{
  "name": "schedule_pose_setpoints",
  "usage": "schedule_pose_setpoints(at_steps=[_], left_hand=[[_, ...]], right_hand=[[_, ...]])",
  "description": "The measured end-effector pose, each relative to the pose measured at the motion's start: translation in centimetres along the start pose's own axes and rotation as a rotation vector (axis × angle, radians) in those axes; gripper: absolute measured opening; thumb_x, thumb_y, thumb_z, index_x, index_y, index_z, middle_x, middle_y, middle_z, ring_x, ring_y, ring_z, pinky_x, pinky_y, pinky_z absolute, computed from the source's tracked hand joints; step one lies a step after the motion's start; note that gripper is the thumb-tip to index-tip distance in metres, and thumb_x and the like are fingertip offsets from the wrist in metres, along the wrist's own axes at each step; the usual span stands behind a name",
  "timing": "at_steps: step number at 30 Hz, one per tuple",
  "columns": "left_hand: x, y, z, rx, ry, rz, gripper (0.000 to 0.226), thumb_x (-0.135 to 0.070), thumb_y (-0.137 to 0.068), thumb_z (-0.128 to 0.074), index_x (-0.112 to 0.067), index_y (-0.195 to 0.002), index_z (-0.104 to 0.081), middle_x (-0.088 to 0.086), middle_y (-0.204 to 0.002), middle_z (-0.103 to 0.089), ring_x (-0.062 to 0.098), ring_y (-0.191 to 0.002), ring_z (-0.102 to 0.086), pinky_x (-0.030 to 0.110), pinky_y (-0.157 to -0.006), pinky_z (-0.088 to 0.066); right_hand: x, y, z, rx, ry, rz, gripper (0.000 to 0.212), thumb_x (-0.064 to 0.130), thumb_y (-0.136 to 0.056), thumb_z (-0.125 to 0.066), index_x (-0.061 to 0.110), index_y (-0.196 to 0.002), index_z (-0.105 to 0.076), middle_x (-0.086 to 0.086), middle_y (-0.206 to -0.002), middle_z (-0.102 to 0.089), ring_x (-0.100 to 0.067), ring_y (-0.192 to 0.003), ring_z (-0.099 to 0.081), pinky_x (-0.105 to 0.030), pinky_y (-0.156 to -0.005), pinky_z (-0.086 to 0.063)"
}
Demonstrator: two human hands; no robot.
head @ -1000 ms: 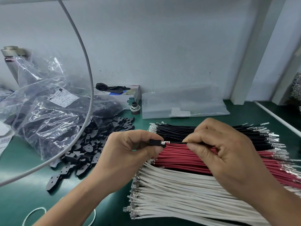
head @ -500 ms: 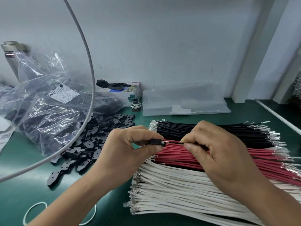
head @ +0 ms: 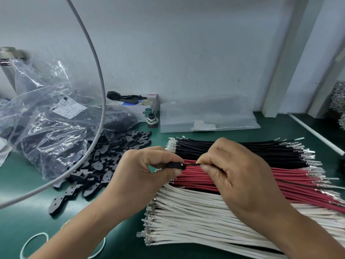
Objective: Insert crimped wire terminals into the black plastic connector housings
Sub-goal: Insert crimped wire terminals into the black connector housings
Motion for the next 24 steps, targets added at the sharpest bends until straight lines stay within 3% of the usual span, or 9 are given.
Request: schedule_pose_setpoints(at_steps=[5, 10, 14, 18, 21, 24], left_hand=[[1.0, 0.2, -0.3, -0.017, 0.126, 0.087, 0.023, -0.003, -0.076, -0.086, -0.021, -0.09, -0.084, -0.001, -0.08, -0.079, 0.025, -0.074, -0.072, 0.027, -0.073, -0.06], [0.0, 0.2, -0.1, -0.009, 0.059, 0.021, 0.019, -0.015, -0.076, -0.086, -0.026, -0.091, -0.084, -0.005, -0.082, -0.078, 0.018, -0.075, -0.072, 0.029, -0.074, -0.059], [-0.4, 0.2, -0.1, -0.017, 0.02, -0.014, 0.022, -0.009, -0.077, -0.086, -0.025, -0.091, -0.084, -0.002, -0.082, -0.077, 0.021, -0.075, -0.071, 0.035, -0.073, -0.058], [0.2, 0.1, 0.0, -0.041, 0.037, 0.02, 0.029, -0.009, -0.079, -0.085, -0.03, -0.099, -0.083, -0.007, -0.08, -0.077, 0.014, -0.073, -0.072, 0.024, -0.069, -0.058], [1.3, -0.2, 1.3, -0.157, 0.1, 0.067, 0.034, -0.006, -0.08, -0.083, -0.028, -0.106, -0.08, -0.005, -0.079, -0.078, 0.008, -0.067, -0.072, 0.013, -0.066, -0.055], [2.5, -0.3, 1.8, -0.204, 0.202, 0.118, 0.031, -0.001, -0.079, -0.081, -0.021, -0.104, -0.08, -0.001, -0.077, -0.078, 0.008, -0.064, -0.071, 0.014, -0.064, -0.055]], right_hand=[[-0.9, -0.1, -0.1, -0.002, -0.08, -0.062, 0.017, 0.042, -0.09, -0.059, 0.031, -0.088, -0.072, 0.019, -0.085, -0.057, -0.006, -0.082, -0.057, -0.023, -0.066, -0.046], [0.2, -0.4, -0.5, -0.053, -0.038, -0.008, 0.02, 0.035, -0.092, -0.061, 0.022, -0.082, -0.072, 0.015, -0.08, -0.055, -0.006, -0.074, -0.053, -0.027, -0.063, -0.046], [0.7, -0.4, -0.7, -0.064, -0.028, 0.037, 0.026, 0.036, -0.095, -0.054, 0.021, -0.083, -0.07, 0.014, -0.082, -0.053, -0.007, -0.074, -0.052, -0.025, -0.063, -0.045], [0.5, -0.7, 0.3, -0.126, 0.137, 0.058, 0.018, 0.035, -0.094, -0.061, 0.023, -0.085, -0.072, 0.014, -0.084, -0.056, -0.007, -0.078, -0.051, -0.019, -0.063, -0.04], [0.6, -0.7, 1.6, -0.228, 0.236, 0.117, 0.007, 0.023, -0.092, -0.072, 0.016, -0.092, -0.075, 0.004, -0.091, -0.061, -0.016, -0.083, -0.053, -0.031, -0.068, -0.046], [0.4, -0.5, -0.9, -0.038, 0.219, 0.085, 0.009, 0.028, -0.086, -0.078, 0.022, -0.092, -0.076, 0.009, -0.088, -0.059, -0.014, -0.079, -0.053, -0.035, -0.064, -0.05]])
Point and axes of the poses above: each hand's wrist, its own y-axis away from the middle knuckle, its own z-axis out of the back of the hand, x = y × z, the point moved 9 cm from there along -y, towards the middle knuckle
